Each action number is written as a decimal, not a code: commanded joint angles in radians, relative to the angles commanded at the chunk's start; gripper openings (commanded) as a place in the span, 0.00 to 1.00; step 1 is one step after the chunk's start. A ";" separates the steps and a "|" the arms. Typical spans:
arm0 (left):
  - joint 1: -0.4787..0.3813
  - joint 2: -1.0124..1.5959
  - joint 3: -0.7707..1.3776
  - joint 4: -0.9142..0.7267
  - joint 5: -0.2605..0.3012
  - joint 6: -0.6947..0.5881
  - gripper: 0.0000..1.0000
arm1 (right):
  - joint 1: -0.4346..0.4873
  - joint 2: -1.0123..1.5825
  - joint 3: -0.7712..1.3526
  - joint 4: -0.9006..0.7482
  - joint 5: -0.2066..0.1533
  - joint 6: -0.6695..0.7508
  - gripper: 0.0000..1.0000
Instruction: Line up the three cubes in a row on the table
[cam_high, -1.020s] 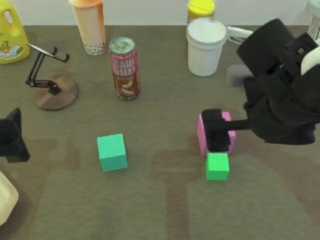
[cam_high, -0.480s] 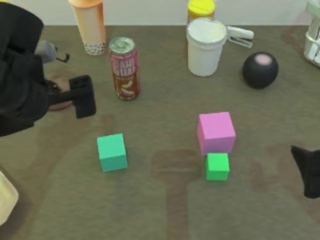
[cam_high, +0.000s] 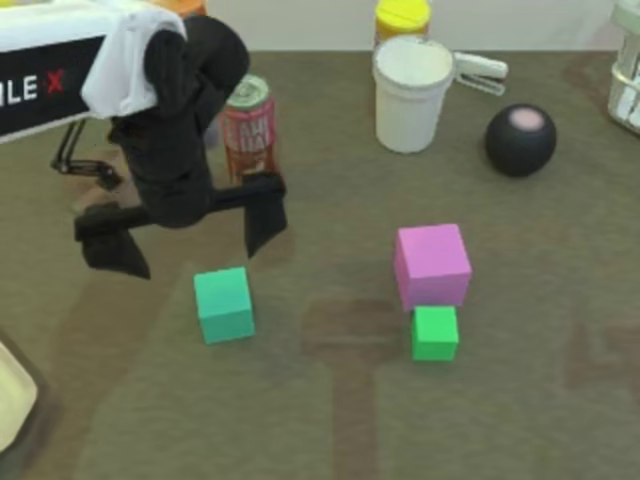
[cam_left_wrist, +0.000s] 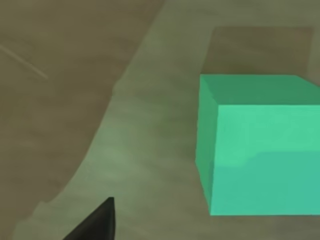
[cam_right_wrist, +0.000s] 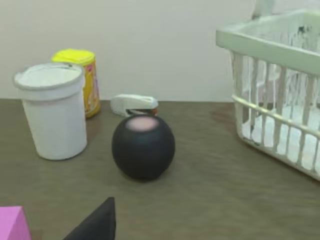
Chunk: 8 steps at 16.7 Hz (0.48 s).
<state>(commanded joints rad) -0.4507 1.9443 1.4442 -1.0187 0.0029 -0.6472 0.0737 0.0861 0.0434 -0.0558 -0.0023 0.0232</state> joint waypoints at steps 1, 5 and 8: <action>-0.008 0.034 0.029 -0.017 0.000 -0.012 1.00 | -0.026 -0.036 -0.020 0.024 0.001 -0.010 1.00; -0.020 0.080 0.068 -0.040 -0.001 -0.028 1.00 | -0.064 -0.086 -0.043 0.056 0.002 -0.023 1.00; -0.014 0.077 0.065 -0.038 -0.001 -0.027 1.00 | -0.064 -0.086 -0.043 0.056 0.002 -0.023 1.00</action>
<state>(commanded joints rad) -0.4651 2.0218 1.5093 -1.0563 0.0020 -0.6743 0.0100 0.0000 0.0000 0.0000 0.0000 0.0000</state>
